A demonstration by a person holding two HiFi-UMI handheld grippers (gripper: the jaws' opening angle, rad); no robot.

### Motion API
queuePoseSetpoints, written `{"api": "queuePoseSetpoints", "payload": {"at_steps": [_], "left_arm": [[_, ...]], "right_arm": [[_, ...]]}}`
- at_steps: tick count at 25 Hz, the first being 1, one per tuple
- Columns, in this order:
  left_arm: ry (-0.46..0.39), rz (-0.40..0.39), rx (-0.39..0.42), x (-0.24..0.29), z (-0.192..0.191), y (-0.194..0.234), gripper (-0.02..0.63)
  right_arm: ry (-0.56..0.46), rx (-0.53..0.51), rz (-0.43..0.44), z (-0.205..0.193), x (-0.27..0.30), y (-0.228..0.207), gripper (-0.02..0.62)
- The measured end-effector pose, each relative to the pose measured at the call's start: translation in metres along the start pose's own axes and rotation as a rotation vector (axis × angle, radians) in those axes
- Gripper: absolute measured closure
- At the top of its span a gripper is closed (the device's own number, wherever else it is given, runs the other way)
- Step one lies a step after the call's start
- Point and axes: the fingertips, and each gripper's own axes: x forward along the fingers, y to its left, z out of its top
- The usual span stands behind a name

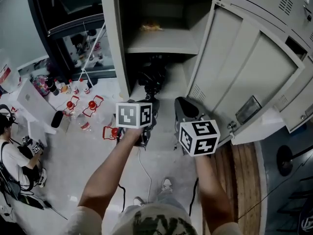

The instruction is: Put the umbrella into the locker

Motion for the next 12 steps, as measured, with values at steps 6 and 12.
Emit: {"api": "queuePoseSetpoints", "payload": {"at_steps": [6,12], "left_arm": [[0.038,0.053,0.025,0.022,0.020,0.011,0.511],[0.083,0.094,0.052,0.040,0.033,0.021,0.511]], "right_arm": [[0.012,0.006,0.024,-0.002,0.020,-0.013,0.581],[0.015,0.008,0.051,-0.003,0.042,-0.019,0.581]]}}
